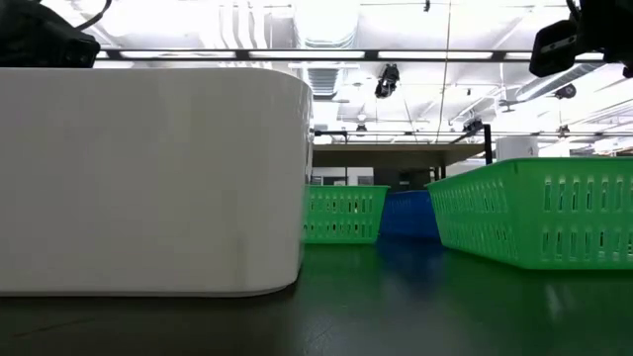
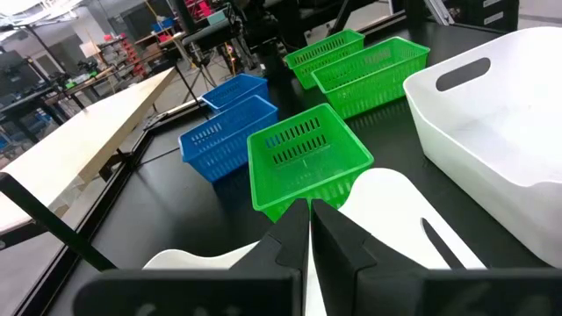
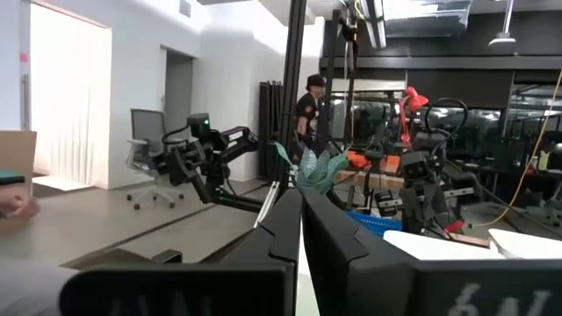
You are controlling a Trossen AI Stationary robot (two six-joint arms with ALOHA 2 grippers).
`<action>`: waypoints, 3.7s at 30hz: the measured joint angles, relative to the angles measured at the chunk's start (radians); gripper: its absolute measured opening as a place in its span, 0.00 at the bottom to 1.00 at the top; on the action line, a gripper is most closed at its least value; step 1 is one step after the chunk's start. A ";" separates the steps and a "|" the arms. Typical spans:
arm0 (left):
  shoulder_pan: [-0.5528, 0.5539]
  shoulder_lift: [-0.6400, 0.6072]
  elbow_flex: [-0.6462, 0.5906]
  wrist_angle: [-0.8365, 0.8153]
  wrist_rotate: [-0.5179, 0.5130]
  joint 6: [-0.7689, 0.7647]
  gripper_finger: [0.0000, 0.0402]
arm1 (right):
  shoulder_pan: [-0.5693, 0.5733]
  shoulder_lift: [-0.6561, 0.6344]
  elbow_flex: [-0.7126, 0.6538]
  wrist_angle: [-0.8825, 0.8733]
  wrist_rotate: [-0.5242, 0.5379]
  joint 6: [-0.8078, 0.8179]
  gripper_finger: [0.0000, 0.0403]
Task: Stack baskets on shelf by color
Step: Put the middle white bin on the shelf
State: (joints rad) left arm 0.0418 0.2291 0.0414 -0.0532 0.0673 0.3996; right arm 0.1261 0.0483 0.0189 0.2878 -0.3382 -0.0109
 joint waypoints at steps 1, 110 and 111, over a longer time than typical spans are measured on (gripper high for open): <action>0.000 0.000 0.000 0.000 0.000 0.000 0.00 | 0.000 0.000 0.000 0.000 0.000 0.000 0.02; -0.001 0.154 -0.006 1.163 -0.019 0.148 0.00 | 0.002 0.929 0.436 0.468 0.575 -0.441 0.02; -0.001 0.155 -0.006 1.163 -0.019 0.128 0.00 | 0.003 0.947 0.461 0.428 0.566 -0.427 0.02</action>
State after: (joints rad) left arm 0.0406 0.3843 0.0349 1.1096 0.0483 0.5273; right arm 0.1296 0.9948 0.4798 0.7156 0.2279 -0.4381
